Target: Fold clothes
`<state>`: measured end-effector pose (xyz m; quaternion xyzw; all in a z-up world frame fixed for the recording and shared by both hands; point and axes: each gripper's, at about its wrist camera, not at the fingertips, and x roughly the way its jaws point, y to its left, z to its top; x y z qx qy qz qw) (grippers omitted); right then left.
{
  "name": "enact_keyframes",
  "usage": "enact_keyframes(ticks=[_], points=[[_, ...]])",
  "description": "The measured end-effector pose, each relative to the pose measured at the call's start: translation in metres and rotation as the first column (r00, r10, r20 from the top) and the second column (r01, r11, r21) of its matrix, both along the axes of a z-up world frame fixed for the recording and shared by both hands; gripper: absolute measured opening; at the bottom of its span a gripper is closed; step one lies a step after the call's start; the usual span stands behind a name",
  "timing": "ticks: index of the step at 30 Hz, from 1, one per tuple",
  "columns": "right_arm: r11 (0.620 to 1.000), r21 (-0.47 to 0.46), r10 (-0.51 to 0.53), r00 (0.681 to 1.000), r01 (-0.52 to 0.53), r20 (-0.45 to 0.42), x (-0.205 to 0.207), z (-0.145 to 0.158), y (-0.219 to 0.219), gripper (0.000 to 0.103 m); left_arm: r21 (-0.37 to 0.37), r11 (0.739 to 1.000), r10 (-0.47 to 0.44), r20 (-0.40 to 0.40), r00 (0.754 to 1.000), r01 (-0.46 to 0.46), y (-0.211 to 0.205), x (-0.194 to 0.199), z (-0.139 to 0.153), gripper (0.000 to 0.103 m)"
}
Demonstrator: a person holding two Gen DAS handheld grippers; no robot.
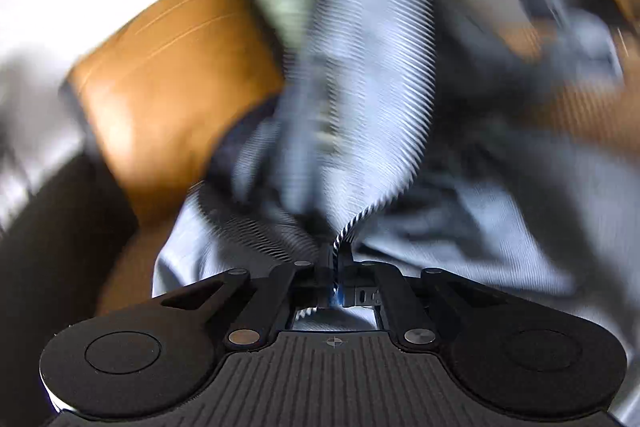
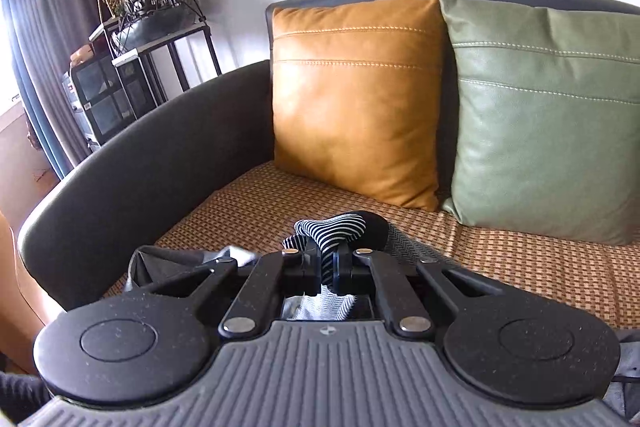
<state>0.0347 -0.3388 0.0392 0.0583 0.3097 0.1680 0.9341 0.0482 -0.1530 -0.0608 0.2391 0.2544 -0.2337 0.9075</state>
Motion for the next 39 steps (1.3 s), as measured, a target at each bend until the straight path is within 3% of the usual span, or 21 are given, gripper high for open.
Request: enact_keyframes(ticks=[2,9,12,15,16,17,18,19,20,21,25,26,30,32,34,39], points=[[1.000,-0.004,-0.005,1.000,0.005,-0.003,-0.001,-0.003,-0.006,0.005,-0.086,0.994,0.069,0.001,0.998,-0.069,0.022,0.015,0.023,0.000],[1.000,-0.007,-0.013,1.000,0.014,0.019,0.021,-0.008,-0.020,0.005,-0.229,0.958,0.188,0.057,0.981,-0.170,0.045,0.097,0.095,0.000],[0.998,-0.056,-0.029,0.997,0.033,0.069,0.059,-0.004,-0.022,0.005,-0.225,0.957,0.207,0.099,0.973,-0.181,0.023,0.151,0.117,0.000],[0.988,-0.066,-0.132,0.984,0.141,0.122,0.126,-0.004,-0.030,0.005,-0.273,0.923,0.303,0.086,0.949,-0.270,-0.003,0.221,0.132,0.000],[0.979,-0.052,-0.191,0.973,0.199,0.130,0.152,-0.009,-0.036,0.005,-0.271,0.906,0.349,0.047,0.936,-0.325,-0.011,0.245,0.128,0.012],[0.962,-0.039,-0.265,0.958,0.271,0.113,0.176,-0.021,-0.043,0.008,-0.224,0.898,0.386,-0.009,0.922,-0.378,-0.019,0.266,0.117,0.030],[0.943,-0.044,-0.327,0.942,0.331,0.076,0.193,-0.038,-0.048,0.013,-0.157,0.890,0.422,-0.064,0.904,-0.427,-0.024,0.279,0.101,0.039],[0.920,-0.052,-0.387,0.921,0.389,0.039,0.210,-0.055,-0.054,0.039,-0.091,0.880,0.456,-0.112,0.883,-0.466,-0.028,0.291,0.085,0.049],[0.898,-0.067,-0.434,0.901,0.434,0.018,0.220,-0.072,-0.058,0.055,-0.064,0.887,0.448,-0.119,0.886,-0.457,-0.024,0.290,0.069,0.053],[0.892,-0.083,-0.443,0.896,0.444,0.027,0.217,-0.087,-0.059,0.055,-0.049,0.900,0.425,-0.114,0.898,-0.433,-0.017,0.284,0.055,0.053],[0.936,-0.076,-0.346,0.938,0.344,-0.015,0.162,-0.129,-0.073,0.055,0.011,0.928,0.371,-0.144,0.918,-0.373,0.033,0.248,0.018,0.053],[0.947,-0.065,-0.318,0.947,0.316,-0.032,0.143,-0.134,-0.077,0.055,-0.014,0.936,0.343,-0.172,0.923,-0.351,0.050,0.233,0.018,0.053],[0.966,-0.090,-0.242,0.970,0.243,0.016,0.040,-0.128,-0.083,0.056,-0.086,0.961,0.239,-0.217,0.947,-0.263,0.107,0.146,0.029,0.052],[0.967,-0.091,-0.233,0.971,0.237,0.057,-0.015,-0.117,-0.081,0.067,-0.113,0.971,0.183,-0.219,0.958,-0.212,0.134,0.098,0.035,0.057],[0.969,-0.098,-0.220,0.973,0.227,0.078,-0.062,-0.107,-0.083,0.069,-0.139,0.977,0.128,-0.220,0.967,-0.161,0.161,0.050,0.040,0.063],[0.954,-0.250,-0.166,0.986,0.165,0.017,-0.141,-0.120,-0.061,0.069,-0.059,0.994,0.075,-0.227,0.971,-0.091,0.200,-0.037,0.027,0.066]])
